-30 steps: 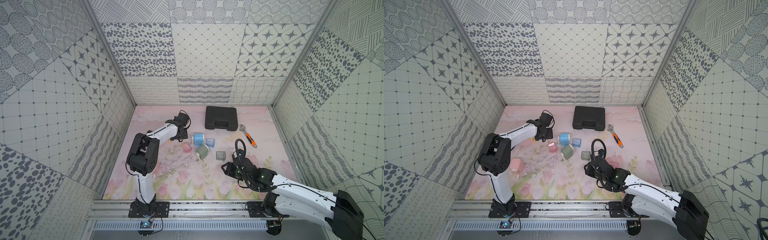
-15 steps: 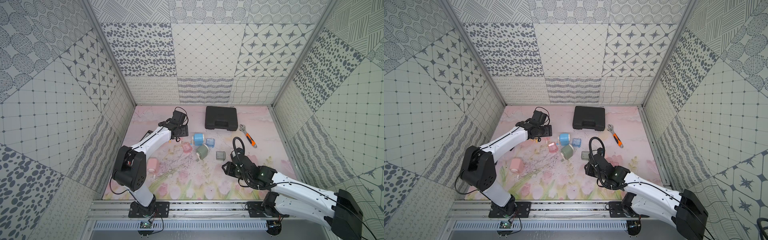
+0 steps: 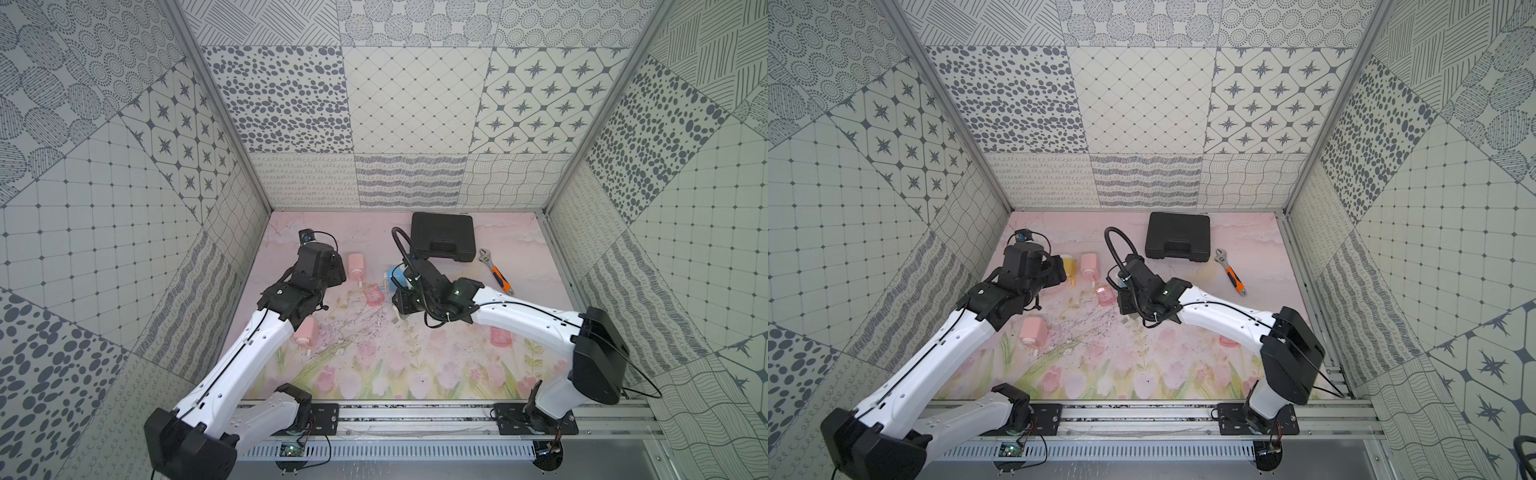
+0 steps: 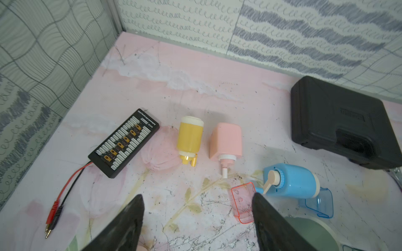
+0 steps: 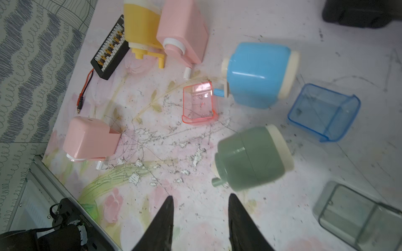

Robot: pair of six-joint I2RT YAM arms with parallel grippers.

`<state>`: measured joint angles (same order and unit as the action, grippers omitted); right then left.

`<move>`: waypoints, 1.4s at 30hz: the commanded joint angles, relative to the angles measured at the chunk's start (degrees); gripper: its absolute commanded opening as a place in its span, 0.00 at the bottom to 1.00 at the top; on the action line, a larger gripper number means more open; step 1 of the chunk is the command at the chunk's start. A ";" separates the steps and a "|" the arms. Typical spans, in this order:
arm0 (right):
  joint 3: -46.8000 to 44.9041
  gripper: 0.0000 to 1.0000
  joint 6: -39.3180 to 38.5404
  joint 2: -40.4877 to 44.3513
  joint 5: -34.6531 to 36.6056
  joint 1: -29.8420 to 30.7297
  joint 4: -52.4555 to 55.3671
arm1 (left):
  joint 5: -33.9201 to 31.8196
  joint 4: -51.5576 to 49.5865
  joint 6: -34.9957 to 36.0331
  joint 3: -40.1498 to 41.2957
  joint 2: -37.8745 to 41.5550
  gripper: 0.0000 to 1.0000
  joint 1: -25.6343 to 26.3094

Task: Put the tray back into the pencil sharpener
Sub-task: Pick up the container from the center of the board.

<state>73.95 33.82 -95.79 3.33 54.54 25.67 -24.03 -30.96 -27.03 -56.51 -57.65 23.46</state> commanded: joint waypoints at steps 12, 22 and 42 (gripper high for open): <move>35.21 0.43 -9.89 -30.87 -1.38 1.31 11.42 | -15.39 -14.50 -8.02 4.57 19.24 0.75 -0.47; 43.59 0.43 -10.80 -38.22 4.26 3.00 18.79 | -15.43 -15.18 -7.40 3.14 17.41 0.78 -0.44; 48.98 0.31 -9.58 -45.62 6.72 2.41 21.59 | -16.58 -15.13 -7.75 2.88 15.48 0.78 -0.44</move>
<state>120.53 23.81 -140.07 8.78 57.10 46.68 -39.27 -45.65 -35.33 -52.93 -41.89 23.18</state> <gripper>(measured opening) 0.312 0.784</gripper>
